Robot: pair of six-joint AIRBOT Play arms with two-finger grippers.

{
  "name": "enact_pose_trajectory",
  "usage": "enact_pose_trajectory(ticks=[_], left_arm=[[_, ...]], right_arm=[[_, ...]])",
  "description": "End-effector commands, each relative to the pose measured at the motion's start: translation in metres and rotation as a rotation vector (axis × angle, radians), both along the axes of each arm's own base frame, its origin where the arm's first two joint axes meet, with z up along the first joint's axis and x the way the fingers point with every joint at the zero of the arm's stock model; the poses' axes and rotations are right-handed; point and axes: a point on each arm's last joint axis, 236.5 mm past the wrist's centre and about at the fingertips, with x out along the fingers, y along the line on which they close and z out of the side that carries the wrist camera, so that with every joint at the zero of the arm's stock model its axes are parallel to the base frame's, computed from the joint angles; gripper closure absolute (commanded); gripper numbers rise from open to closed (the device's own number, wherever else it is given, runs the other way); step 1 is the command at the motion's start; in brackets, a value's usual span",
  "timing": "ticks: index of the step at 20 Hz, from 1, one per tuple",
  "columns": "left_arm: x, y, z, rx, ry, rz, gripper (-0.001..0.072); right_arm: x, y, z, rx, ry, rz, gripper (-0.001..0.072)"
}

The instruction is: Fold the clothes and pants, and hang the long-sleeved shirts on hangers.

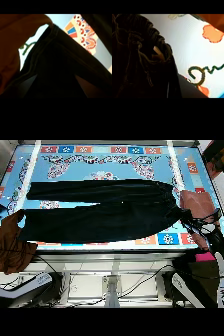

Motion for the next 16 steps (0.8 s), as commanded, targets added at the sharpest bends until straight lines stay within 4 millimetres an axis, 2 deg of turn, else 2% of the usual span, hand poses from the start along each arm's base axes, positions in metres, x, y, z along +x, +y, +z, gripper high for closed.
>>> enact_pose_trajectory(ticks=[1, 4, 6, 8, 9, 11, 14, 16], left_arm=[[-0.040, -0.038, -0.048, -0.076, 0.043, 0.079, 0.0240], [-0.077, -0.061, -0.081, -0.082, 0.090, 0.143, 0.0217], [-0.096, -0.063, -0.091, -0.061, 0.126, 0.191, 0.0217], [-0.110, -0.056, -0.092, -0.001, 0.161, 0.197, 0.0217], [-0.113, -0.049, -0.092, 0.023, 0.169, 0.224, 0.0209], [-0.109, -0.038, -0.091, 0.033, 0.142, 0.301, 0.0146], [-0.095, -0.024, -0.086, 0.033, 0.053, 0.422, 0.0146], [-0.095, -0.023, -0.091, 0.032, 0.047, 0.444, 0.0146]], right_arm=[[0.002, -0.002, 0.005, -0.013, -0.018, -0.004, 0.0679], [0.001, -0.001, 0.004, -0.011, -0.013, 0.000, 0.0678], [0.000, 0.000, 0.003, -0.007, -0.006, 0.005, 0.0678], [-0.003, 0.001, 0.000, -0.012, 0.013, 0.019, 0.0678], [-0.005, 0.002, -0.001, -0.013, 0.022, 0.026, 0.0678], [-0.007, 0.003, -0.003, -0.020, 0.034, 0.036, 0.0678], [-0.007, 0.002, -0.002, -0.023, 0.033, 0.036, 0.0678], [-0.006, 0.001, -0.002, -0.026, 0.029, 0.034, 0.0678]])
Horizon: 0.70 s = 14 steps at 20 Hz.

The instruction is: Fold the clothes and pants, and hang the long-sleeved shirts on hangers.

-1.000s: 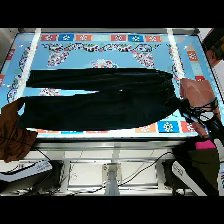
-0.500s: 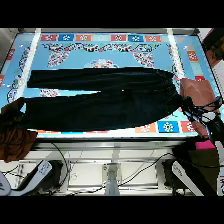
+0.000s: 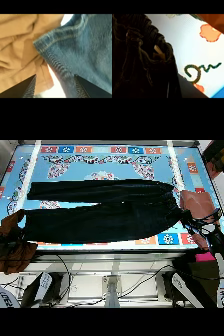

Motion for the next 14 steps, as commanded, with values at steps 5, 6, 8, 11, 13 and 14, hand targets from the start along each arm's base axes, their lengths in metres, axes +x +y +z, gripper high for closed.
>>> enact_pose_trajectory(ticks=[5, 6, 8, 11, 13, 14], left_arm=[[-0.003, 0.007, -0.021, 0.029, -0.035, 0.091, 0.0146], [-0.001, 0.011, -0.021, 0.045, -0.049, 0.097, 0.0147], [0.003, 0.018, -0.020, 0.073, -0.073, 0.105, 0.0147], [0.006, 0.016, -0.031, 0.024, -0.071, 0.146, 0.0147], [0.012, 0.006, -0.043, -0.059, -0.081, 0.183, 0.0147], [0.015, 0.002, -0.048, -0.098, -0.086, 0.203, 0.0148]], right_arm=[[0.003, -0.003, 0.003, -0.016, -0.015, -0.005, 0.0679], [0.003, -0.003, 0.003, -0.016, -0.015, -0.005, 0.0678], [0.003, -0.003, 0.003, -0.016, -0.015, -0.005, 0.0678], [0.003, -0.004, 0.003, -0.016, -0.015, -0.006, 0.0678], [0.003, -0.004, 0.003, -0.017, -0.016, -0.006, 0.0678], [0.003, -0.004, 0.003, -0.017, -0.016, -0.006, 0.0678]])
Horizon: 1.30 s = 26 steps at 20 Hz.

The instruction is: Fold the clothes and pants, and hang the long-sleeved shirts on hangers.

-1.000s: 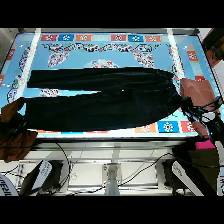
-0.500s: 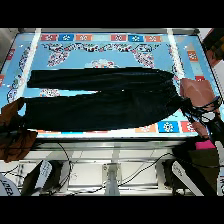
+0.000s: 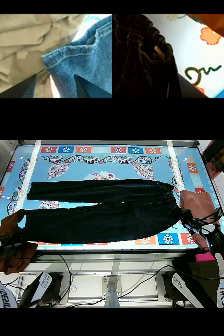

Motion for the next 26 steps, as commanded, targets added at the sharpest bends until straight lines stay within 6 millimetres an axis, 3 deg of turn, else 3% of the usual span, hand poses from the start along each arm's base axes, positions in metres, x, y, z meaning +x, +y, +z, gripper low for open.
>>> enact_pose_trajectory(ticks=[1, 3, 7, 8, 11, 12, 13, 16, 19, 21, 26], left_arm=[[0.011, -0.011, -0.016, -0.115, -0.037, 0.070, 0.0149], [0.014, -0.010, -0.019, -0.121, -0.041, 0.077, 0.0156], [0.024, 0.007, -0.008, -0.027, -0.092, 0.050, 0.0188], [0.026, 0.011, -0.006, -0.011, -0.102, 0.055, 0.0236], [0.029, 0.011, -0.004, -0.014, -0.122, 0.058, 0.0276], [0.034, 0.008, -0.001, -0.017, -0.145, 0.043, 0.0533], [0.040, 0.007, 0.004, -0.013, -0.171, 0.025, 0.0660], [0.051, 0.003, 0.020, -0.019, -0.242, 0.024, 0.0676], [0.058, 0.006, 0.052, 0.056, -0.310, -0.019, 0.0676], [0.062, 0.011, 0.085, 0.183, -0.350, -0.106, 0.0676], [0.058, 0.016, 0.173, 0.471, -0.438, -0.217, 0.0677]], right_arm=[[0.000, 0.000, 0.001, -0.001, -0.002, 0.000, 0.0678], [0.000, 0.000, 0.000, 0.000, -0.001, 0.000, 0.0678], [0.000, -0.001, 0.001, -0.003, -0.003, 0.000, 0.0678], [0.000, -0.001, 0.000, -0.006, 0.001, 0.003, 0.0678], [-0.003, 0.002, -0.003, -0.005, 0.021, 0.016, 0.0678], [-0.003, 0.002, -0.003, -0.006, 0.021, 0.017, 0.0678], [-0.003, 0.001, -0.002, -0.006, 0.020, 0.016, 0.0678], [-0.004, 0.002, -0.003, -0.003, 0.022, 0.017, 0.0678], [-0.006, 0.005, 0.001, 0.003, 0.023, 0.025, 0.0678], [-0.009, 0.011, 0.009, 0.015, 0.015, 0.036, 0.0678], [-0.033, 0.038, 0.052, 0.017, -0.008, 0.123, 0.0679]])
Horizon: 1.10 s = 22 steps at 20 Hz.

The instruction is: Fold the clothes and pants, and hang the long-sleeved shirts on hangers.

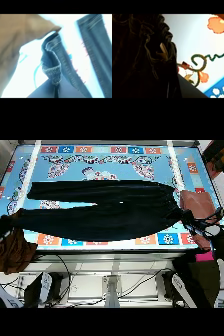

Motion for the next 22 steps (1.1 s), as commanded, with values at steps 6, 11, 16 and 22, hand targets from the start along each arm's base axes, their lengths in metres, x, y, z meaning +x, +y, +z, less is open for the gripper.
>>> enact_pose_trajectory(ticks=[6, 11, 16, 22], left_arm=[[-0.024, 0.006, 0.118, 0.421, -0.099, -0.015, 0.0679], [-0.024, 0.012, 0.128, 0.397, -0.156, 0.044, 0.0679], [0.000, 0.032, 0.101, 0.347, -0.136, 0.059, 0.0680], [0.121, -0.013, 0.105, 0.359, -0.202, -0.159, 0.0681]], right_arm=[[-0.054, 0.009, 0.076, -0.158, -0.034, 0.065, 0.0679], [-0.053, 0.003, 0.135, -0.180, -0.162, -0.012, 0.0679], [-0.026, -0.011, 0.144, -0.072, -0.248, -0.153, 0.0679], [0.018, -0.023, 0.113, 0.078, -0.243, -0.242, 0.0679]])
